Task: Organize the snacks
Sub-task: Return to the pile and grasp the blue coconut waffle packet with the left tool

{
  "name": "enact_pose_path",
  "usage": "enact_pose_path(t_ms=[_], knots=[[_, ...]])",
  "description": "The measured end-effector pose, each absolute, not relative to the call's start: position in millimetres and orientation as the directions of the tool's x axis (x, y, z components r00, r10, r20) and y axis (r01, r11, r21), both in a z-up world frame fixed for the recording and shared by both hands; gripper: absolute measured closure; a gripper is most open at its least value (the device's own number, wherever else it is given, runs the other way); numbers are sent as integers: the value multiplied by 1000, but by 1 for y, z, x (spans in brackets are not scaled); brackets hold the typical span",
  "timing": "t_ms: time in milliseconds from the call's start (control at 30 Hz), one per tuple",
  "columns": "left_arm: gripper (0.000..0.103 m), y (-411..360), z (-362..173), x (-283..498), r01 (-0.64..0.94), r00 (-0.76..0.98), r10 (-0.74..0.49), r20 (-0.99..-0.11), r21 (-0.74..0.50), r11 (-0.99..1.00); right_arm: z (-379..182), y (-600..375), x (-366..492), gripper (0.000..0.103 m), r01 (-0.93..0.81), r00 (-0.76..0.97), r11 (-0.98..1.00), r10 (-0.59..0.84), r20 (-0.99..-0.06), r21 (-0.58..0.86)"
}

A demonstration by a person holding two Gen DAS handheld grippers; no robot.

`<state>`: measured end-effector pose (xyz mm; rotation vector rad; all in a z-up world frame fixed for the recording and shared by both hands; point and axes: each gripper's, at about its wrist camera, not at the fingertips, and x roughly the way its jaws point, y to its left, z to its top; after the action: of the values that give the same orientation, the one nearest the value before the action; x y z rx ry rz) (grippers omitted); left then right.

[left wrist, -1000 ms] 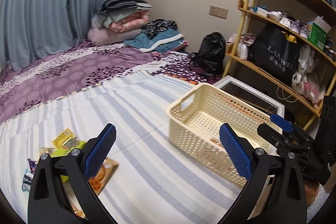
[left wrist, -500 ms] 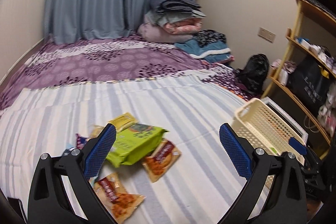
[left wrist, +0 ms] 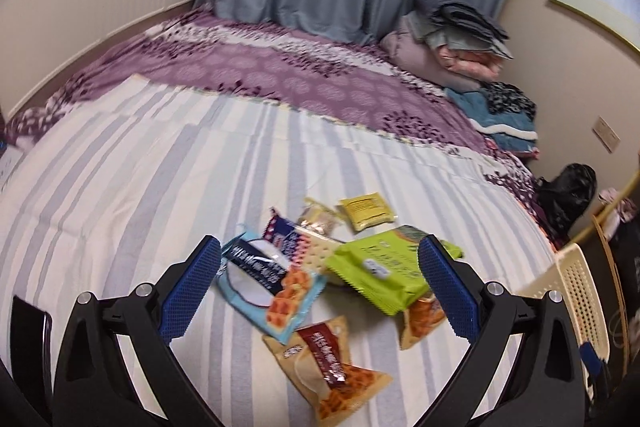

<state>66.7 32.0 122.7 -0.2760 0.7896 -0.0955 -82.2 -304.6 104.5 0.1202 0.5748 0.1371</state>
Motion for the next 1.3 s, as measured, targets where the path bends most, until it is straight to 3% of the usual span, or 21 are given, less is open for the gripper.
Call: enact_pose_path(t_ms=[333,700,1300], knots=[[3,50,66,97,-179,635,-121,-763,-298,937,88,-290,-74,10,-131,796,979,199,-572,159],[3,48,29,108,-215,580,-35,-814,-195,957,77,-280,-68,10,-154,770,974,223,-598,165],[3,102,10,87,-220,545,-96,-833,-252,943,63,-238,-50,10,-266,699,953,295,-652,146]])
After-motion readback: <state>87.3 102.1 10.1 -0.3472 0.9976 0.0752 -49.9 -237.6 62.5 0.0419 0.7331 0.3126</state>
